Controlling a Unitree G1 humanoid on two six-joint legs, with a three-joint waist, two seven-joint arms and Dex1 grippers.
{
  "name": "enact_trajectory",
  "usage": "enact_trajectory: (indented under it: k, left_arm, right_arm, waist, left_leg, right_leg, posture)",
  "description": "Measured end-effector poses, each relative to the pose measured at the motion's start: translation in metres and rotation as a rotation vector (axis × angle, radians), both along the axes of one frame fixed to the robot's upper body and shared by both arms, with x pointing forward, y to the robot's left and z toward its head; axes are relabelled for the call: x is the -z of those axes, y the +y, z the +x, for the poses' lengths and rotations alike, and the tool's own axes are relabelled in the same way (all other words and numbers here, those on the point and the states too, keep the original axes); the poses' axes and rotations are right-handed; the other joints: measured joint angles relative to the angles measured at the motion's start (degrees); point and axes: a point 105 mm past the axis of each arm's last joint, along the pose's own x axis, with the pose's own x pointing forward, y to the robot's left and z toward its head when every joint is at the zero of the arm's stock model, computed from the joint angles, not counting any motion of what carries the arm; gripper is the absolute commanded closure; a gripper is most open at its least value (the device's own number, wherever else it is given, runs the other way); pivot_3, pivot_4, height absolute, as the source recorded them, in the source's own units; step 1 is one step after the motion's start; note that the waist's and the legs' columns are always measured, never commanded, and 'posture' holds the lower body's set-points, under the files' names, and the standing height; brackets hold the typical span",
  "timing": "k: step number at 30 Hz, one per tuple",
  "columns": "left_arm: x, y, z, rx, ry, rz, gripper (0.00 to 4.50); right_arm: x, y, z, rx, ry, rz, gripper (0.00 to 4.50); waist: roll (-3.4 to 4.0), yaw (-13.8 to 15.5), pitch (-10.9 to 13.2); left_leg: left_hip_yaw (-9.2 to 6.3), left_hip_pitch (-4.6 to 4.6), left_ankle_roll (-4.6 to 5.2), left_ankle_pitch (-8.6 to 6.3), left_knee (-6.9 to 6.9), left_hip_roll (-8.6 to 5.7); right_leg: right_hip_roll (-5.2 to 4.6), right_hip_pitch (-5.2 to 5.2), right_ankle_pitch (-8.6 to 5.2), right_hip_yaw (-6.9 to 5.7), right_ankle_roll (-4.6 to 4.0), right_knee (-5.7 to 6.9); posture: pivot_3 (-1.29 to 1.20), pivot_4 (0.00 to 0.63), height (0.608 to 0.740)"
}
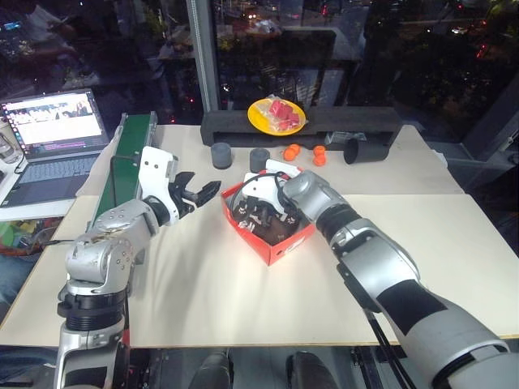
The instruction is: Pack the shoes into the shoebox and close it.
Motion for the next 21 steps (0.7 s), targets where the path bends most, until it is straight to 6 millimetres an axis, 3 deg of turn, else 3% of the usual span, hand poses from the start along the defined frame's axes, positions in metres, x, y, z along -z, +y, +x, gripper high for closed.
enact_trajectory:
  k: [2,6,12,21]
  left_arm:
    - [0.000,0.000,0.000,0.001,0.001,0.001,0.63]
    - [0.000,-0.001,0.000,0.003,0.001,0.001,0.63]
    - [0.001,-0.004,-0.001,0.020,0.003,0.005,0.63]
    - [-0.002,-0.007,-0.001,0.060,-0.001,0.053,0.63]
  right_arm:
    - [0.001,-0.001,0.001,0.024,0.010,0.032,3.21]
    - [0.013,-0.005,-0.002,0.078,0.068,0.106,1.92]
    - [0.013,-0.011,0.000,0.165,0.132,0.225,0.02]
    - [-0.007,-0.020,0.007,0.288,0.234,0.412,0.02]
  waist:
    - [0.02,0.0,-0.1]
    - [0.02,0.0,-0.1]
    - [0.06,-0.4,0.0]
    - [0.07,-0.8,0.3]
  left_leg:
    - [0.00,0.01,0.00,0.00,0.00,0.00]
    - [0.00,-0.02,0.01,-0.01,0.00,0.00]
    - [0.00,-0.07,0.01,-0.06,-0.05,0.02]
    - [0.00,-0.29,0.02,-0.06,-0.05,0.06]
  right_leg:
    - [0.00,0.01,0.00,0.00,0.00,0.00]
    - [0.00,-0.01,-0.02,0.00,-0.01,-0.01]
    - [0.02,-0.10,-0.08,0.01,-0.04,-0.01]
    - [0.06,-0.35,-0.09,0.01,-0.07,0.00]
  posture:
    - [0.00,0.150,0.740]
    - [0.00,0.150,0.740]
    - [0.00,0.150,0.740]
    - [0.00,0.150,0.740]
